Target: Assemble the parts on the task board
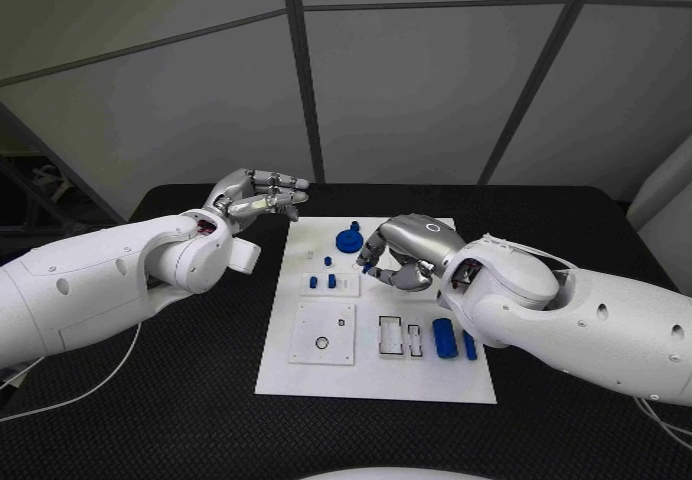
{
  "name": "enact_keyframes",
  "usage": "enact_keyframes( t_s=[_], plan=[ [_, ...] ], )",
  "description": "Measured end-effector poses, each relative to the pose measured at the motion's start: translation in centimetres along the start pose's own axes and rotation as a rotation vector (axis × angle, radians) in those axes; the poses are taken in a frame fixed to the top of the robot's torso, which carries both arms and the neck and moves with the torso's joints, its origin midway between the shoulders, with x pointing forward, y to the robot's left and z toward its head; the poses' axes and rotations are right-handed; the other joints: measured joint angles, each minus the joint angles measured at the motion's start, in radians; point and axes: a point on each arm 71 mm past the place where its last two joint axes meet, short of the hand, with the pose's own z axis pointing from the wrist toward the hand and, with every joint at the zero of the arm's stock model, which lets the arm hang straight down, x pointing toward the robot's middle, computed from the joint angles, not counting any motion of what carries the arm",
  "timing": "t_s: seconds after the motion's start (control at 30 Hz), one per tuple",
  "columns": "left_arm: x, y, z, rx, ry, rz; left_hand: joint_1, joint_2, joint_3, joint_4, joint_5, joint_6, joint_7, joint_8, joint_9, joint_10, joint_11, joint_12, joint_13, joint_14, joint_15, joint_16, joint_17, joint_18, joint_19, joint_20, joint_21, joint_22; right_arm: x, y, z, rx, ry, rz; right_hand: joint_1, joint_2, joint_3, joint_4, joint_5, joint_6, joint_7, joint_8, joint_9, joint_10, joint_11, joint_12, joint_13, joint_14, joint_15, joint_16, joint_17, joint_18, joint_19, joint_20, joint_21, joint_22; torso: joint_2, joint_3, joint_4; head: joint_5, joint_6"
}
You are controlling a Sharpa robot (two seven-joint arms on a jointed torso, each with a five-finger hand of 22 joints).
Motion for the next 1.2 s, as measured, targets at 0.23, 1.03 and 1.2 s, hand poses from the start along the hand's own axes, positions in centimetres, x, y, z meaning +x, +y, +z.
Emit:
enact_keyframes(
  t_s=[0.23, 1.03, 1.2],
  plan=[
    [0.1, 0.0, 0.0, 0.0, 0.003, -0.001, -0.003, 0.003, 0.0, 0.0, 0.0, 0.0, 0.0, 0.0, 0.0, 0.0, 0.0, 0.0, 0.0, 0.0, 0.0, -0.001, 0.0, 0.0, 0.0, 0.0, 0.0, 0.0, 2.5, 0.8, 0.3, -0.01, 0.051, 0.048, 0.0, 0.0, 0.003, -0.003, 0.0, 0.0, 0.0, 0.0, -0.001, 0.0, 0.0, -0.004, 0.0, 0.0, 0.0, 0.0, 0.003, 0.0, 0.002, 0.002, 0.004, 0.004, 0.0, -0.0007, 0.0, 0.014, -0.01],
    [0.5, 0.0, 0.2, 0.001, 0.009, -0.004, -0.003, 0.003, -0.003, 0.003, 0.0, -0.004, 0.004, 0.0, -0.001, -0.003, 0.003, 0.0, 0.0, 0.0, 0.0, -0.004, -0.002, 0.0, -0.004, 0.004, 0.0, -0.001, 6.5, 2.1, 1.1, -0.04, 0.171, 0.084, -0.004, 0.004, 0.004, -0.005, -0.001, -0.001, -0.001, -0.004, -0.001, 0.0, 0.0, -0.004, -0.001, 0.0, 0.0, 0.005, 0.006, 0.0, 0.007, 0.0, 0.007, 0.011, 0.0, 0.0001, -0.0003, 0.043, -0.037],
    [0.6, 0.0, 0.2, 0.001, 0.01, -0.005, -0.003, 0.003, -0.003, 0.003, 0.0, -0.004, 0.004, 0.0, -0.001, -0.003, 0.003, 0.0, 0.0, 0.0, 0.0, -0.004, -0.002, 0.0, -0.004, 0.004, 0.0, -0.001, 6.7, 2.1, 1.1, -0.04, 0.185, 0.084, -0.004, 0.004, 0.004, -0.005, -0.001, 0.001, 0.002, -0.004, -0.001, 0.0, 0.0, -0.004, -0.001, 0.0, 0.0, 0.005, 0.006, 0.0, 0.007, 0.0, 0.007, 0.011, -0.001, 0.0, -0.0004, 0.046, -0.04]
  ],
)
